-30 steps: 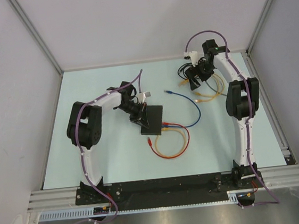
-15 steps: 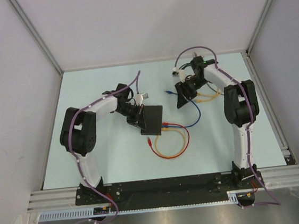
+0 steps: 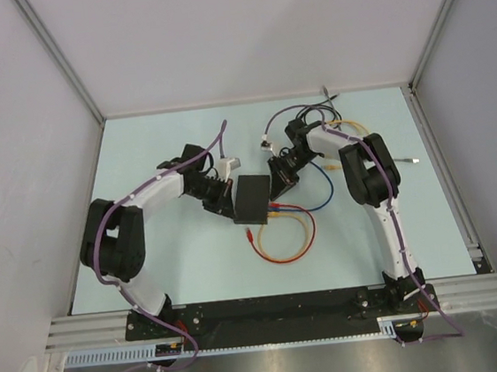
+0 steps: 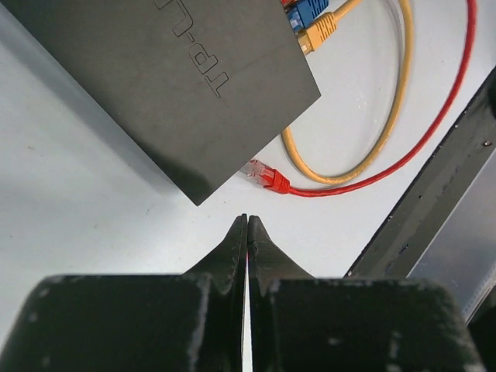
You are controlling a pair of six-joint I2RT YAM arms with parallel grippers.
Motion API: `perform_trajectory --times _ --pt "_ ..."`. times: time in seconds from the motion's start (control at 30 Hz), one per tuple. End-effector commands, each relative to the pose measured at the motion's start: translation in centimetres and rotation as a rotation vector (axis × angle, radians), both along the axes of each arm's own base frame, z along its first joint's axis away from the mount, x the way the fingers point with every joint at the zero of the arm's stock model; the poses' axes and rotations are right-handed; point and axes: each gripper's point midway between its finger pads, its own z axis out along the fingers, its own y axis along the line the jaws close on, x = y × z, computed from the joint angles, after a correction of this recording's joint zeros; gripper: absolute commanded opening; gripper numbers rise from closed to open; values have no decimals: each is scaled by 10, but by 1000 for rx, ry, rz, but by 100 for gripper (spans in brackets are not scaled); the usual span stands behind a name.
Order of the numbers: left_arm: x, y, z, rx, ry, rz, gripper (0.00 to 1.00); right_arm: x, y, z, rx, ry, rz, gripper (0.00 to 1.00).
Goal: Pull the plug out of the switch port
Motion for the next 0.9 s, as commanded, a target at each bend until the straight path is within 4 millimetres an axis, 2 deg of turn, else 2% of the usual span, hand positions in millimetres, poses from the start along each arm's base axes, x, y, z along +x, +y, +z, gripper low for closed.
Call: perform_trajectory --times 0.0,0.07,0.17,0.37,0.5,0.53,0.6,0.63,0.87 --pt "8 -7 4 -12 -62 -6 0 23 31 -8 12 -98 18 16" --pt "10 -5 0 3 -65 -6 0 24 32 -5 18 -99 15 18" --pt "16 -5 -6 15 -66 1 1 28 24 1 23 -96 -5 40" --pt "37 -12 -19 36 -45 2 1 26 6 -3 38 -35 -27 49" --pt "48 -15 -29 46 -13 -3 1 15 10 -1 66 -4 -1 49" --pt "48 -13 -38 69 9 1 0 14 12 -2 75 4 6 49" --pt "52 -11 -44 89 9 -2 0 8 18 -5 76 10 28 48" --pt "51 -8 -52 110 30 -2 0 7 20 -7 78 14 35 47" --pt "46 -5 -63 129 56 -8 0 -4 29 -18 81 27 87 42"
